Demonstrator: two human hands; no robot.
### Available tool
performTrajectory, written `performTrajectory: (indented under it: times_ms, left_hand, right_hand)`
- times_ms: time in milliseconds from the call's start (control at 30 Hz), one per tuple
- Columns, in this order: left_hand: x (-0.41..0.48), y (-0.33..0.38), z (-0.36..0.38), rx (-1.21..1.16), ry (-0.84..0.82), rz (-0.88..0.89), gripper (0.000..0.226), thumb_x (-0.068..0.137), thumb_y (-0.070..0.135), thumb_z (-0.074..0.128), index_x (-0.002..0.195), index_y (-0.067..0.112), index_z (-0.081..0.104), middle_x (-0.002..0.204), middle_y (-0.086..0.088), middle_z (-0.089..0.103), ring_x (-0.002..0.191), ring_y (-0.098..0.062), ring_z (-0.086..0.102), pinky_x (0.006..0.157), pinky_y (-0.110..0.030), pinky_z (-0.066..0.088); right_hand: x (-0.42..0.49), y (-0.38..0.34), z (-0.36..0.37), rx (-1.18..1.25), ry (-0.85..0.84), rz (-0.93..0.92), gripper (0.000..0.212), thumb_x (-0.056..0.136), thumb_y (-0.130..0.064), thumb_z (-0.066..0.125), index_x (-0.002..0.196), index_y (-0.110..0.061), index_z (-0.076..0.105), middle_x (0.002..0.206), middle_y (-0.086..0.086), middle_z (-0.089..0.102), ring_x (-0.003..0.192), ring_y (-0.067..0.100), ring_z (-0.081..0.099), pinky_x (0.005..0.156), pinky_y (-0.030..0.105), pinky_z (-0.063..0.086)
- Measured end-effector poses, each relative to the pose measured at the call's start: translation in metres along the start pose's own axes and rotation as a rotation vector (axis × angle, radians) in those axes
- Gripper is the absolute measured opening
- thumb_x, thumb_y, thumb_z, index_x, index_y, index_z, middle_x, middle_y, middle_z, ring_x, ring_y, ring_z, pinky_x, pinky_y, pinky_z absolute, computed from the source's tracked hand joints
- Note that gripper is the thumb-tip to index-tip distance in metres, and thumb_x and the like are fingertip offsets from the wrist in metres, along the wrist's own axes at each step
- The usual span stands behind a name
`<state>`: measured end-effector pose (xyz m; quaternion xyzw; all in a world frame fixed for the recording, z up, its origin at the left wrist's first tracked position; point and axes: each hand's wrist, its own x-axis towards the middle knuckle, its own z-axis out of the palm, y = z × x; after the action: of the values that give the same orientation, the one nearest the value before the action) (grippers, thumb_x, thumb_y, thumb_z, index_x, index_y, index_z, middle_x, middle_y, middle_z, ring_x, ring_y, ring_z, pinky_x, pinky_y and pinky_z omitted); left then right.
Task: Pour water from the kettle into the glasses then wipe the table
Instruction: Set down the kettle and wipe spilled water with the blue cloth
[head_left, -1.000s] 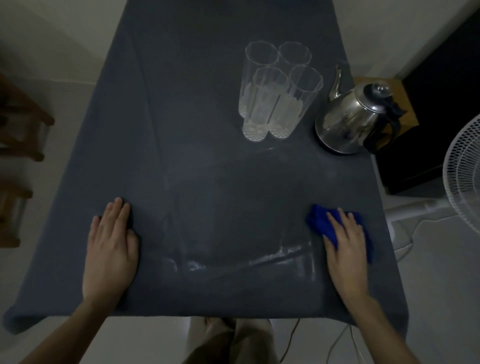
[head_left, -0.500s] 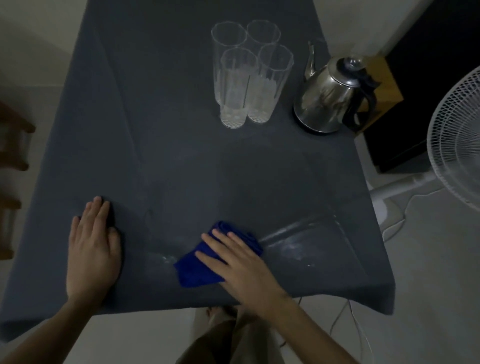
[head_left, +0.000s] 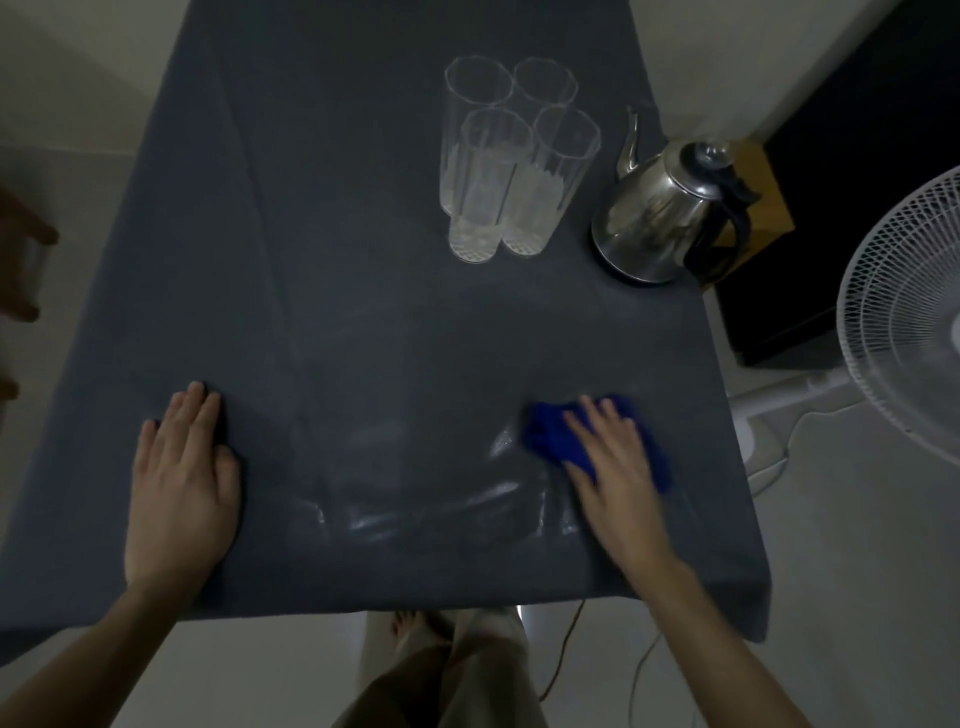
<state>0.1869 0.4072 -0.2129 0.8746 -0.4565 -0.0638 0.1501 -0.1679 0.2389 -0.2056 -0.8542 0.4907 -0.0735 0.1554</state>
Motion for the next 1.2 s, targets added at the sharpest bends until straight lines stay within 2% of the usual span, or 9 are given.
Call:
performTrajectory:
  times_ms: [100,233,333,433,533,667,867,1067,1200]
  left_hand:
    - [0.001,-0.002,0.002,0.004,0.001,0.000,0.058,0.096,0.030,0.023,0.148,0.005,0.032,0.158,-0.013,0.028,0.148,-0.025,0.019,0.122,-0.028,-0.002]
    - [0.003,-0.007,0.006,-0.008,0.002,0.007,0.059,0.094,0.029,0.025,0.147,0.005,0.033,0.157,-0.014,0.029,0.147,-0.028,0.022,0.123,-0.036,0.005]
    - [0.003,-0.009,0.007,-0.007,0.006,0.009,0.058,0.094,0.029,0.025,0.147,0.005,0.033,0.157,-0.015,0.029,0.147,-0.029,0.023,0.122,-0.041,0.008]
    - [0.003,-0.009,0.008,-0.008,0.009,0.012,0.057,0.095,0.028,0.026,0.147,0.006,0.033,0.157,-0.015,0.029,0.147,-0.029,0.023,0.123,-0.040,0.007]
    - [0.004,-0.007,0.008,-0.011,0.014,0.014,0.057,0.095,0.027,0.026,0.146,0.006,0.034,0.157,-0.015,0.030,0.147,-0.029,0.023,0.122,-0.038,0.006]
    - [0.004,-0.007,0.009,-0.027,0.031,0.013,0.056,0.094,0.026,0.028,0.145,0.004,0.035,0.156,-0.016,0.030,0.146,-0.031,0.024,0.122,-0.041,0.008]
    - [0.004,-0.007,0.010,-0.029,0.045,0.024,0.055,0.093,0.024,0.029,0.144,0.002,0.037,0.155,-0.018,0.032,0.145,-0.033,0.026,0.121,-0.043,0.010]
    - [0.003,-0.009,0.009,-0.018,0.039,0.020,0.056,0.094,0.024,0.028,0.145,0.003,0.036,0.156,-0.017,0.030,0.146,-0.031,0.024,0.122,-0.041,0.008]
    - [0.006,-0.013,0.012,0.006,0.029,0.038,0.056,0.094,0.026,0.027,0.145,0.003,0.035,0.155,-0.019,0.031,0.145,-0.035,0.025,0.121,-0.048,0.014]
  right_hand:
    - [0.008,-0.077,0.027,-0.027,-0.105,-0.251,0.052,0.088,-0.029,0.043,0.139,-0.016,0.047,0.153,0.007,0.037,0.143,0.026,0.028,0.120,0.047,0.015]
    - [-0.010,-0.152,0.052,0.043,-0.208,-0.471,0.054,0.093,-0.038,0.047,0.143,-0.017,0.041,0.158,0.006,0.026,0.148,0.023,0.012,0.122,0.039,-0.006]
    - [-0.024,-0.144,0.051,0.092,-0.208,-0.474,0.057,0.095,-0.053,0.044,0.139,-0.018,0.048,0.157,0.002,0.030,0.148,0.017,0.014,0.122,0.036,0.002]
    - [-0.031,-0.094,0.041,-0.021,-0.150,-0.494,0.043,0.094,-0.044,0.047,0.129,-0.022,0.060,0.147,0.001,0.047,0.140,0.017,0.037,0.119,0.037,0.021]
    - [-0.037,-0.015,0.015,-0.151,-0.103,-0.402,0.043,0.092,-0.034,0.048,0.133,-0.021,0.053,0.146,0.003,0.046,0.139,0.019,0.037,0.115,0.040,0.027]
    - [-0.039,0.077,-0.034,-0.176,-0.073,-0.013,0.051,0.097,-0.047,0.034,0.137,-0.020,0.050,0.152,0.010,0.036,0.141,0.028,0.032,0.114,0.052,0.025]
    - [-0.030,0.051,-0.018,0.011,0.069,0.294,0.062,0.096,-0.058,0.020,0.139,-0.024,0.048,0.157,0.008,0.027,0.147,0.025,0.017,0.120,0.048,0.012]
    - [-0.011,-0.064,0.025,0.012,-0.021,-0.037,0.045,0.094,-0.042,0.040,0.135,-0.027,0.053,0.155,0.007,0.031,0.145,0.027,0.022,0.117,0.046,0.014]
    - [-0.017,-0.122,0.044,0.082,-0.088,-0.216,0.051,0.092,-0.057,0.043,0.133,-0.027,0.055,0.157,0.005,0.029,0.147,0.024,0.016,0.122,0.044,0.006]
